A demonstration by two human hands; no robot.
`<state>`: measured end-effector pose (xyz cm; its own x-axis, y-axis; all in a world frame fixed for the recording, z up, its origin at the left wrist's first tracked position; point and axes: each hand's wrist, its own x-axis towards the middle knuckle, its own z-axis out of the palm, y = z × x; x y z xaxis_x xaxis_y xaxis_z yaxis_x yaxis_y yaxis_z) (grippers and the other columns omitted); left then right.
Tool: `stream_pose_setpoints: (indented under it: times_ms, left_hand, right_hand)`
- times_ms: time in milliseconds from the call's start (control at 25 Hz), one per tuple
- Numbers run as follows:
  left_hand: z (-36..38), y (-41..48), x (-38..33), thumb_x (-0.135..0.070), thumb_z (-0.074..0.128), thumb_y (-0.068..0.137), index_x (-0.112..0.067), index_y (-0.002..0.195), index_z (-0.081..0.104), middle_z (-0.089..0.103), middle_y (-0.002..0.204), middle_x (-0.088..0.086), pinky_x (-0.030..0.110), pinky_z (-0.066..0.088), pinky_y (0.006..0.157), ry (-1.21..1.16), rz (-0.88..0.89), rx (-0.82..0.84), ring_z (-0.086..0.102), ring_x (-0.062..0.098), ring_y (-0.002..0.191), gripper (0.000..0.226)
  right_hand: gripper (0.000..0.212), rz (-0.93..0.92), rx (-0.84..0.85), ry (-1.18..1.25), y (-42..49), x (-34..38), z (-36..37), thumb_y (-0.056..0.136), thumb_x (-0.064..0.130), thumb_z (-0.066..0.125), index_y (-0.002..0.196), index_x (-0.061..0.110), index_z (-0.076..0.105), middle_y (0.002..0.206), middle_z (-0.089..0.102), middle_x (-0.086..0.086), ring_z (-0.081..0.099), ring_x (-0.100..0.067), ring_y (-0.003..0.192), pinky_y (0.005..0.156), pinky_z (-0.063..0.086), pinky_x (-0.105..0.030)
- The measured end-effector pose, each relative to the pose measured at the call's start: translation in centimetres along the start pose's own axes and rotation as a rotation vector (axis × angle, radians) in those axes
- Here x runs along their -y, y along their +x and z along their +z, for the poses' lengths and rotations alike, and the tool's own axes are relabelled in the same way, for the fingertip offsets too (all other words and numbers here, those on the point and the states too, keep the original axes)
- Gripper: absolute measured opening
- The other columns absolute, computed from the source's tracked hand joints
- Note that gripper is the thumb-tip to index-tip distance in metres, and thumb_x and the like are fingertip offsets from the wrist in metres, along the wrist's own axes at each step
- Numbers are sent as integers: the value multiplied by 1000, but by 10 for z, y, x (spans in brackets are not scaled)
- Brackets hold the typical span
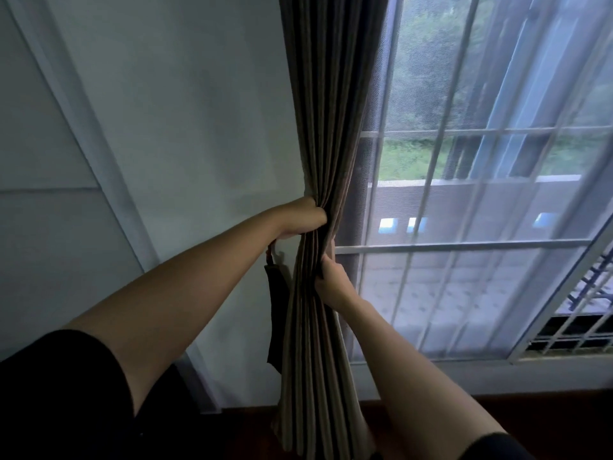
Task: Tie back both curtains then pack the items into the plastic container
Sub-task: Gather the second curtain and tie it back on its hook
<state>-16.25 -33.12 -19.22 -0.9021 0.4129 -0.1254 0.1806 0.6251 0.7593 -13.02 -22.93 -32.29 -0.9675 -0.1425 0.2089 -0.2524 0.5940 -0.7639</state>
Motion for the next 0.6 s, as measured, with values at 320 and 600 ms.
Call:
stream_pose_setpoints:
  times_ms: [320,600]
  left_hand:
    - [9,5,-7,-32,73,67,-10,114,55,55,107,5,24,45,73,118,28,-114,55,17,91,56]
    - [-18,-20,13,3,46,73,-17,49,30,32,54,1,24,26,48,103,20,20,31,15,46,35]
  right_hand:
    - [69,-79,-2,90,8,25,20,75,4,46,143,4,31,147,35,-11,28,-23,133,111,23,-27]
    - [37,190,-155,451,22,7,-12,93,31,53,118,5,46,113,42,-4,53,-16,107,101,45,-33]
